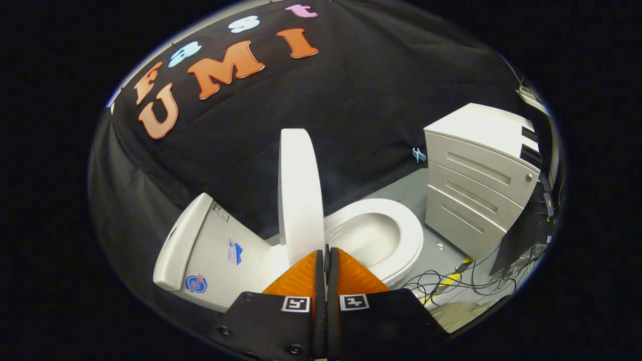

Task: Open the toilet lid.

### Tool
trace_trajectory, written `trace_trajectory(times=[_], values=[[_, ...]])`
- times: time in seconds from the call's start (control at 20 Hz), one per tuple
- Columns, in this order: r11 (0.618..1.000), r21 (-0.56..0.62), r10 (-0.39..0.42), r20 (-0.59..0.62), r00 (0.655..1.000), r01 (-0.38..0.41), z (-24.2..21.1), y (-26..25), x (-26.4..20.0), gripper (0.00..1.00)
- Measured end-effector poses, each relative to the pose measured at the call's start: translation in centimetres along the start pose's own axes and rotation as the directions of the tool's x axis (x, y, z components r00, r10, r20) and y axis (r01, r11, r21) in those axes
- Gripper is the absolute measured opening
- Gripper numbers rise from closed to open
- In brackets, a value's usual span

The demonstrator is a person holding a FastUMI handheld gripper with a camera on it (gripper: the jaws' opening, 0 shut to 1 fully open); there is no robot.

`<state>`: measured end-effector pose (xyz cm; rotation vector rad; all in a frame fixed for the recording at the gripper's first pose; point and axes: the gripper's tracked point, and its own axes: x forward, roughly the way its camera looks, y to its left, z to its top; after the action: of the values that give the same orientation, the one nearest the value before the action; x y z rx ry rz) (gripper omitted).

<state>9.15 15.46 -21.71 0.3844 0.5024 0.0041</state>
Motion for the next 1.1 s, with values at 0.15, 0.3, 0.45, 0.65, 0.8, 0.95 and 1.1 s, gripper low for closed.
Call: trace_trajectory(times=[0.15,0.3,0.45,0.65,0.8,0.95,1.1], values=[[0.998,-0.061,0.027,0.017,1.0,-0.025,-0.1,2.3,-0.8,0.08],[0.992,-0.113,0.06,0.029,0.998,-0.057,-0.5,5.2,-1.5,0.08],[0.982,-0.178,0.076,0.044,0.996,-0.067,-0.8,7.4,-2.1,0.08],[0.969,-0.235,0.091,0.061,0.994,-0.074,-1.7,9.6,-2.4,0.08],[0.951,-0.298,0.106,0.075,0.991,-0.079,-2.5,11.7,-2.8,0.08],[0.938,-0.337,0.114,0.09,0.989,-0.077,-3.2,13.3,-2.9,0.08],[0.921,-0.381,0.124,0.097,0.988,-0.078,-4.0,14.8,-3.1,0.08]])
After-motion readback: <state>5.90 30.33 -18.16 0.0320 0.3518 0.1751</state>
